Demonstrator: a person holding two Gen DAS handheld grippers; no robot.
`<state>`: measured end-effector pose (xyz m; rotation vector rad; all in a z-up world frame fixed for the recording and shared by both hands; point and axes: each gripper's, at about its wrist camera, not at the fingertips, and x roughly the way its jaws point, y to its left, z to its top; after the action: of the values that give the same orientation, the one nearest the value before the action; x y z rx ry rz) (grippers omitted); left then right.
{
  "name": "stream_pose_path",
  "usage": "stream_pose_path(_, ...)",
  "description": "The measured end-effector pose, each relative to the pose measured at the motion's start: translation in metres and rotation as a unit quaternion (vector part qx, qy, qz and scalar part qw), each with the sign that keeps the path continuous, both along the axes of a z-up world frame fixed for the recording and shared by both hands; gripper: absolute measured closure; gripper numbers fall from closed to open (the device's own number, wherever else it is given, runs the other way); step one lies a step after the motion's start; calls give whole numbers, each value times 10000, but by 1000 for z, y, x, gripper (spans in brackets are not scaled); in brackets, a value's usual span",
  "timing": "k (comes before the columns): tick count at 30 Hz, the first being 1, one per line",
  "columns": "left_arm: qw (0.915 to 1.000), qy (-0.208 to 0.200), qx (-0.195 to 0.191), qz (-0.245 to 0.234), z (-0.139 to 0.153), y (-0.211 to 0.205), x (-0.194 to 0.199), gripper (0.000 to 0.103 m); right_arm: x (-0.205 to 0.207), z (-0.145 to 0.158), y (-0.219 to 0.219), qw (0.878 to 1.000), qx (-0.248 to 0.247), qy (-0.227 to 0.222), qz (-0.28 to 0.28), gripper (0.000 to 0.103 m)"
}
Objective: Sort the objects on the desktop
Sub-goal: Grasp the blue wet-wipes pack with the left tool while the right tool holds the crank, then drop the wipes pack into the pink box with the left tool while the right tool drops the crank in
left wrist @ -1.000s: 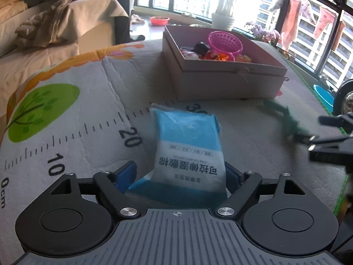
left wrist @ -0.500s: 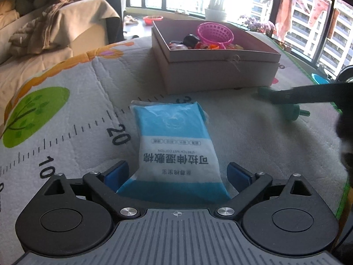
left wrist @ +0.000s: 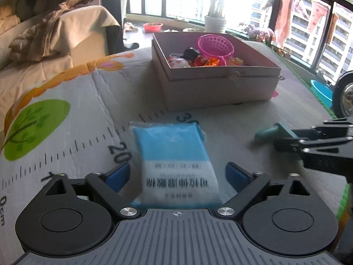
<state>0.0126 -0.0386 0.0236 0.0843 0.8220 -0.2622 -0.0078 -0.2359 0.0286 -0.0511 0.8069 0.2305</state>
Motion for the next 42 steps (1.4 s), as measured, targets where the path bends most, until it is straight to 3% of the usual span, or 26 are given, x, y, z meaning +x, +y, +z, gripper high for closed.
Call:
stream_pose_path(2,10000,80,29,36,-2,-2,5,28,1,1,0,10000,19,20,39,75)
stream_pose_path(4,9999,108,28,56,-2,-2,7,38,3,2,-1,10000,36,-3,20,59)
stream_pose_path(6,10000,79,36,40,-1,-2,5,41,6,1,1,10000,-25,-77,14,60)
stream_pose_path(10,9999,48,141,-54,1,-1,-4,42,13,-1,3,10000,-50,-49,-14,72)
stream_pose_path(13,9994,16,296,-159,3,-2,-14,42,9,1,5,9999,-111,-11,116,92)
stream_pose_path(16,9992,-137,320,-213,16,-3,-20,42,-1,6,4,9996,-50,47,280,92)
stream_pose_path(20,9967,-678,242,-381,55,-7,-18,42,-13,25,-9,9989,275,-6,384,92)
stream_pose_path(23,9893,-1321,244,-577,91,-18,-4,42,-17,51,-27,9978,558,-281,243,92)
stream_pose_path(26,9778,-1832,307,-970,110,-36,17,42,-20,75,-40,9955,643,-697,46,92)
stream_pose_path(30,9653,-2097,695,-1393,105,-69,54,42,-18,92,-54,9927,663,-991,-200,92)
stream_pose_path(34,9497,-2393,1093,-1698,84,-99,79,40,-10,91,-63,9926,592,-993,-378,92)
stream_pose_path(38,9595,-1949,1021,-1758,62,-100,89,31,2,86,-68,9938,497,-879,-459,92)
stream_pose_path(42,9691,-1692,1083,-1433,50,-78,80,19,18,83,-67,9947,488,-782,-454,92)
